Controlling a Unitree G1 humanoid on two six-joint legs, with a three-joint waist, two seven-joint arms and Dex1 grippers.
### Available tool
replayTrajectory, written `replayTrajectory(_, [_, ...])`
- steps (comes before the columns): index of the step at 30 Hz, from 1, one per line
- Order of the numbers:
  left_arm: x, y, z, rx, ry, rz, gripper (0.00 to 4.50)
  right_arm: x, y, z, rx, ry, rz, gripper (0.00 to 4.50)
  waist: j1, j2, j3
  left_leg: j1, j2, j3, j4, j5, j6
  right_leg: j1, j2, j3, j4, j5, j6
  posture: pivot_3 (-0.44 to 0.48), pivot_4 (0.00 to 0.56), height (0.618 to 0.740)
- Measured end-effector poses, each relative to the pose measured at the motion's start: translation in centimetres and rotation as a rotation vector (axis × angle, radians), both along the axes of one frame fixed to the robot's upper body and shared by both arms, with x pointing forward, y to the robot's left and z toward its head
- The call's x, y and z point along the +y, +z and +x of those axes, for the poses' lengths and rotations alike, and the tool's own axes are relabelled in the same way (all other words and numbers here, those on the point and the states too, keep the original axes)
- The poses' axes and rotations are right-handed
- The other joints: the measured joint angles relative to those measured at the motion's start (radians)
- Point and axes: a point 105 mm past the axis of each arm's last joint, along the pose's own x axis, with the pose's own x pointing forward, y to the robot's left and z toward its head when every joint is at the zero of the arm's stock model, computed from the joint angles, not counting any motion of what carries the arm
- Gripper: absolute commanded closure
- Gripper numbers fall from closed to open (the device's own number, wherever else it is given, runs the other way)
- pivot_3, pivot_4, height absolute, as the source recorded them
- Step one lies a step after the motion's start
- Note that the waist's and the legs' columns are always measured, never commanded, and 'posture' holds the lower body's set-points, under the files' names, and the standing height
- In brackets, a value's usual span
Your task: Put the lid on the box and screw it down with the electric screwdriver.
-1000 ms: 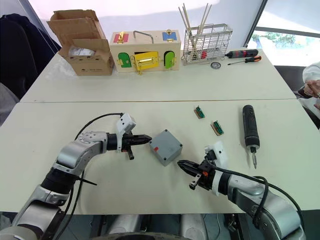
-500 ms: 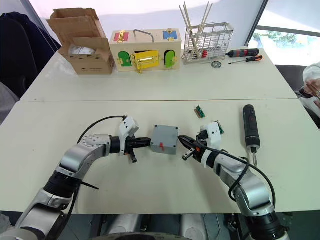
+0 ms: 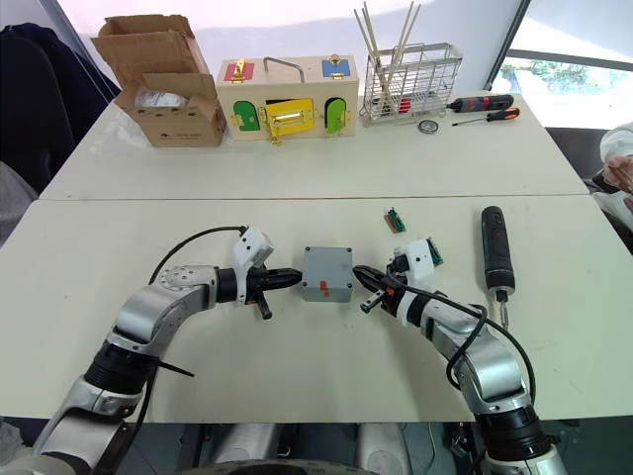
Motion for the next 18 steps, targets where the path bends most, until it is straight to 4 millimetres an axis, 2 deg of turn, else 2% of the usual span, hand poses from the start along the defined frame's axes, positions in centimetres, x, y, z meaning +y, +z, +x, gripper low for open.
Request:
replayTrajectory(13, [1.0, 0.0, -0.2, 0.017, -0.009, 0.031, 4.50, 1.0, -0.4, 0.5, -0.006, -0.004, 0.009, 4.45, -0.003, 0.000, 0.000, 0.000, 0.000, 0.000, 0.000, 0.000, 0.000, -0.001, 0.000, 0.000, 0.001, 0.000, 0.000, 0.000, 0.150, 0.730])
replayTrajectory(18, [4.6, 1.1, 1.0, -0.026, 0.093, 0.072, 4.50, 0.5, -0.8, -0.1, 0.006, -0.027, -0.011, 4.45, -0.004, 0.001, 0.000, 0.000, 0.000, 0.000, 0.000, 0.000, 0.000, -0.001, 0.000, 0.000, 0.001, 0.000, 0.000, 0.000, 0.150, 0.730])
